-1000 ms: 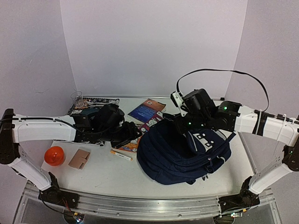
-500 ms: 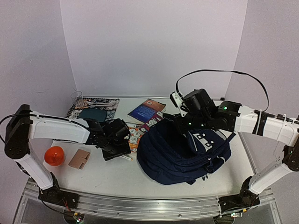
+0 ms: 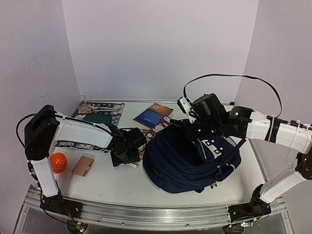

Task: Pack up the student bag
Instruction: Pick up the pen from the upper front pocket of the bag.

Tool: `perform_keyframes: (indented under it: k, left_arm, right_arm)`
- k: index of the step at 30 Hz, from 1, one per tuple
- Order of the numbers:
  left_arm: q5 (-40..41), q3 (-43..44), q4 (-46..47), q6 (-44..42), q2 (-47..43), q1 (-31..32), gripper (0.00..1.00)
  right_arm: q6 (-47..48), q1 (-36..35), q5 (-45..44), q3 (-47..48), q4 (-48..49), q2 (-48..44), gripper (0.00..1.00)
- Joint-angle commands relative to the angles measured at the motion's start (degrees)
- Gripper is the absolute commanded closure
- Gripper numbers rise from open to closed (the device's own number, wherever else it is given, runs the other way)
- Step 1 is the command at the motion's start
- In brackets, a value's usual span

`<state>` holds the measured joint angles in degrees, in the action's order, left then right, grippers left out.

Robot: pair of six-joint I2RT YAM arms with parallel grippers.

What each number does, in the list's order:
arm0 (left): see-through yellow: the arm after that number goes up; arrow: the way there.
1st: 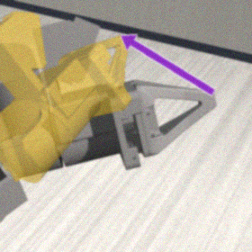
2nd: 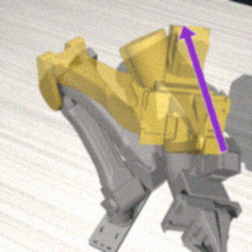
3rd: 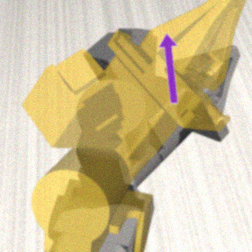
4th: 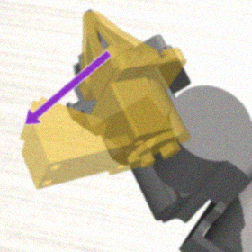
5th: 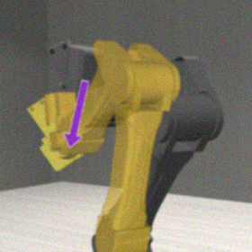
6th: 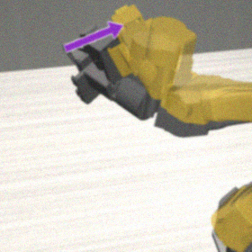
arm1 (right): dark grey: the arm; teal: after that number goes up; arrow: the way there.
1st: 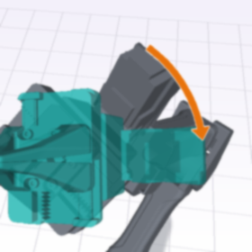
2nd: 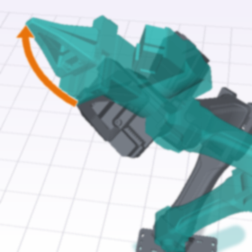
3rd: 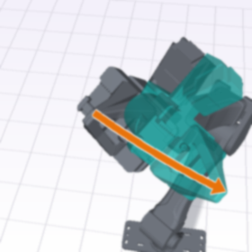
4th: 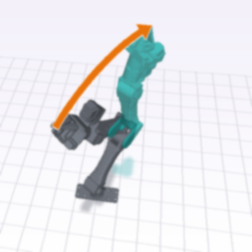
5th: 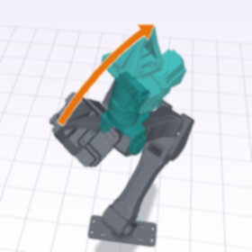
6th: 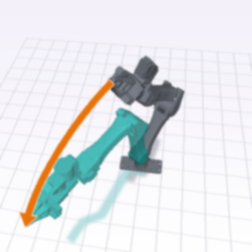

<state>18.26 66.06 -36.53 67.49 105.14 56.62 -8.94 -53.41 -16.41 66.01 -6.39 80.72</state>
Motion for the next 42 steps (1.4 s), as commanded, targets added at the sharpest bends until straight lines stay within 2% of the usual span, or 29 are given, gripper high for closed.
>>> perform_keyframes:
  k: [1,9,18,21,25,30,38,42]
  left_arm:
    - [0.6,1.9,-1.1,0.3,1.7,0.1,0.28]
    - [-0.8,-2.2,-1.0,1.9,-0.7,0.7,0.43]
    - [0.0,-3.0,-1.1,0.9,2.5,0.8,0.43]
    - [-1.4,-4.5,-1.0,0.6,1.3,0.8,0.47]
    - [-2.3,-8.4,-1.1,0.0,-2.6,0.7,0.56]
    - [-4.0,-11.5,-1.1,-0.1,-4.8,0.6,0.72]
    - [-5.6,-13.8,-0.6,-2.0,-6.1,-2.0,0.87]
    - [-8.3,-15.7,1.4,-3.1,-8.3,-4.3,0.97]
  right_arm:
    - [2.3,-0.4,-0.1,0.9,4.5,-3.5,1.0]
    - [3.6,-0.3,-0.5,0.4,4.5,-4.1,1.0]
    - [3.6,-0.2,0.1,0.6,4.5,-3.5,1.0]
    - [3.4,-0.2,0.2,0.8,4.4,-3.7,1.0]
    - [3.1,-0.3,-0.2,0.6,4.4,-4.4,1.0]
    - [2.7,-0.3,-0.3,0.5,4.4,-4.4,1.0]
    - [2.5,-0.3,-0.1,1.5,4.4,-3.6,1.0]
    - [2.5,-0.3,-0.1,1.5,4.4,-3.7,1.0]
